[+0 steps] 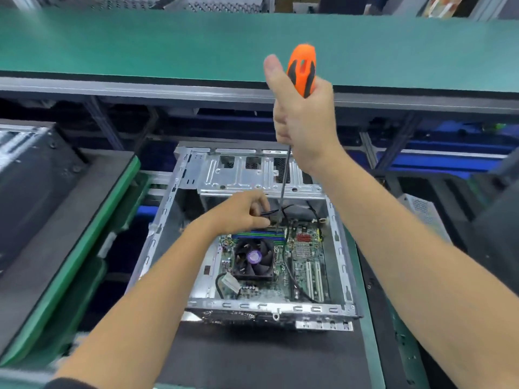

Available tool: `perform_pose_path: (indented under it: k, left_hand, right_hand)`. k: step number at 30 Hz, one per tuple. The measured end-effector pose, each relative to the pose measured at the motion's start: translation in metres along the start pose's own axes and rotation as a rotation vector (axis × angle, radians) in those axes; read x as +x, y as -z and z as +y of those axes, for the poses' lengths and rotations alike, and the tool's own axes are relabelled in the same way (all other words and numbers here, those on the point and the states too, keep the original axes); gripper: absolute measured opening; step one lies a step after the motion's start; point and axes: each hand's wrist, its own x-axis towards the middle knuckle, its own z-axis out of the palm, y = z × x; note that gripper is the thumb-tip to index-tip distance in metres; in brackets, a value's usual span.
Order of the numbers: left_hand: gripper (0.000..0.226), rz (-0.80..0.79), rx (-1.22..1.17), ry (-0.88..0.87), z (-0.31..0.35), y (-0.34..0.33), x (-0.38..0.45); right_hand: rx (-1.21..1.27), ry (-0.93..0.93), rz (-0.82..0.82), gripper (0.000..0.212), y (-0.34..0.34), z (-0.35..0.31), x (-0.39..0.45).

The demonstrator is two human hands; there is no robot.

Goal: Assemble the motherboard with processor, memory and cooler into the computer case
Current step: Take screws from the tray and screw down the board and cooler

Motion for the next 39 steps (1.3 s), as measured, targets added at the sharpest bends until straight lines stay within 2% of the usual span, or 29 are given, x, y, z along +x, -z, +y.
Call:
perform_pose_path:
  k: [2,3,6,7,9,13,19,23,30,39]
  left_hand:
    - [0.010,0.015,0.105,0.019,-0.015,-0.008,0.006]
    - [0.014,-0.028,0.167,0.019,-0.021,-0.013,0.008]
    - [0.047,-0.270,0.209,0.051,-0.030,-0.028,0.012]
    - [0.053,-0.340,0.184,0.071,-0.032,-0.031,0.012]
    - [0.051,-0.404,0.170,0.076,-0.038,-0.035,0.015]
    - [0.037,-0.397,0.148,0.057,-0.042,-0.036,0.020]
    - [0.033,-0.390,0.132,0.011,-0.039,-0.035,0.020]
    - [0.010,-0.318,0.033,-0.019,-0.033,-0.033,0.021]
    - [0.006,-0.214,0.118,-0.057,-0.021,-0.041,0.018]
    - [0.027,-0.155,0.402,-0.103,-0.018,-0.050,0.021]
  right_hand:
    - [-0.023,-0.005,-0.008,0.054,-0.002,0.007,-0.001]
    - [-0.033,-0.008,-0.008,0.053,-0.002,0.009,-0.001]
    - [-0.056,-0.031,0.015,0.053,-0.001,0.017,-0.003]
    - [-0.058,-0.040,0.031,0.053,0.000,0.019,-0.004]
    - [-0.052,-0.057,0.063,0.053,0.001,0.022,-0.005]
    - [-0.045,-0.073,0.078,0.052,0.002,0.026,-0.007]
    - [-0.032,-0.054,0.064,0.053,0.005,0.020,-0.008]
    - [-0.050,-0.052,0.079,0.053,0.008,0.017,-0.011]
    - [-0.040,-0.040,0.085,0.052,0.008,0.014,-0.013]
    - [-0.023,-0.027,0.096,0.053,0.005,0.011,-0.012]
